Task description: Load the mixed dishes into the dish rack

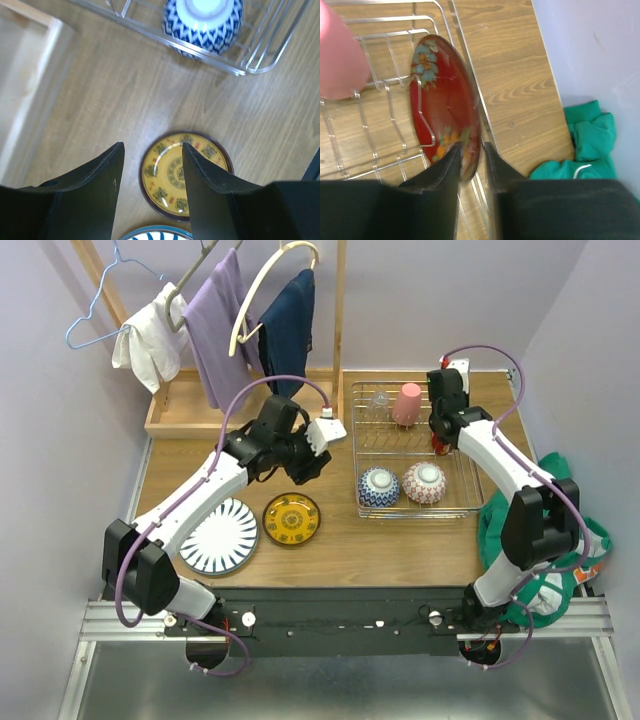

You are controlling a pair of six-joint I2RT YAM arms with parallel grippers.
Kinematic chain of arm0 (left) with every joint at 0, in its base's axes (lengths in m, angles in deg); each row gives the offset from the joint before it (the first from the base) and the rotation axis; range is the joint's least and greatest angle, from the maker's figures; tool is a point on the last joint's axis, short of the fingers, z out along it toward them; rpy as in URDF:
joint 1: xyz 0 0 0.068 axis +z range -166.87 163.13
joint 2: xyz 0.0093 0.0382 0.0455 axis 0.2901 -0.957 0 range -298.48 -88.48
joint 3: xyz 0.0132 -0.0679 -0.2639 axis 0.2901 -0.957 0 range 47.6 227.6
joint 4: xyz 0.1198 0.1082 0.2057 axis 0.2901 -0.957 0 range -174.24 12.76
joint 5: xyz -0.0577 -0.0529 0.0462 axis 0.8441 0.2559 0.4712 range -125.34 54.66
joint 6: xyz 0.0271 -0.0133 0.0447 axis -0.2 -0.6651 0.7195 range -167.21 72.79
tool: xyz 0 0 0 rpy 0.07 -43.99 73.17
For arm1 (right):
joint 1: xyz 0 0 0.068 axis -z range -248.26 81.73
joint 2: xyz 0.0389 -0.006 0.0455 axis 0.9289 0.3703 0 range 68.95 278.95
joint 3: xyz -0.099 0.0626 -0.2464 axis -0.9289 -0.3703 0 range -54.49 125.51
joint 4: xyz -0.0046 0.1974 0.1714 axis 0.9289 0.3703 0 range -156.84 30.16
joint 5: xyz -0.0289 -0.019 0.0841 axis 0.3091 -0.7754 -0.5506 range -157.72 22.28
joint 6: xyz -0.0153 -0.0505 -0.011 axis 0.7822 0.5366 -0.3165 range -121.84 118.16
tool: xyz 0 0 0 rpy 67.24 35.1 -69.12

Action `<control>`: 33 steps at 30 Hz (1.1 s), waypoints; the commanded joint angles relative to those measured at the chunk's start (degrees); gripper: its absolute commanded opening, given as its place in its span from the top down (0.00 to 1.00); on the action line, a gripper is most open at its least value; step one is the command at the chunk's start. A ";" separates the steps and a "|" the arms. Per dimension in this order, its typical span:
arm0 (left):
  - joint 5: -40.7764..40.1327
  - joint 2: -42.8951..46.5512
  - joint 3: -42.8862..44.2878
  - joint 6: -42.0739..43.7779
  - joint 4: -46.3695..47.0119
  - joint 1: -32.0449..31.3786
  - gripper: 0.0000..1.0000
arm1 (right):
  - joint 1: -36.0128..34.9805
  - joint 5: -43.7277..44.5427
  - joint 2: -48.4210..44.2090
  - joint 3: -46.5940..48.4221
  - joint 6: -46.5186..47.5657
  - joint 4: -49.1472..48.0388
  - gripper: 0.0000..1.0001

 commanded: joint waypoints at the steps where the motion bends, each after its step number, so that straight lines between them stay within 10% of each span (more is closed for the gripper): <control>1: 0.12 -0.05 -4.90 3.01 1.22 -0.03 0.42 | 0.39 -2.50 -4.51 0.75 -1.24 0.23 0.57; 16: -2.08 -11.73 -5.88 1.43 3.33 3.48 0.37 | 0.39 -27.77 -18.73 -3.63 -0.48 4.02 0.06; 22: -0.33 -18.40 -1.85 5.20 0.09 7.69 0.38 | 0.39 -43.09 -24.54 -7.68 5.51 7.18 0.01; 33: 10.40 -23.51 -0.61 18.39 -12.04 9.46 0.40 | 2.76 -45.22 -28.86 -10.05 5.60 9.56 0.00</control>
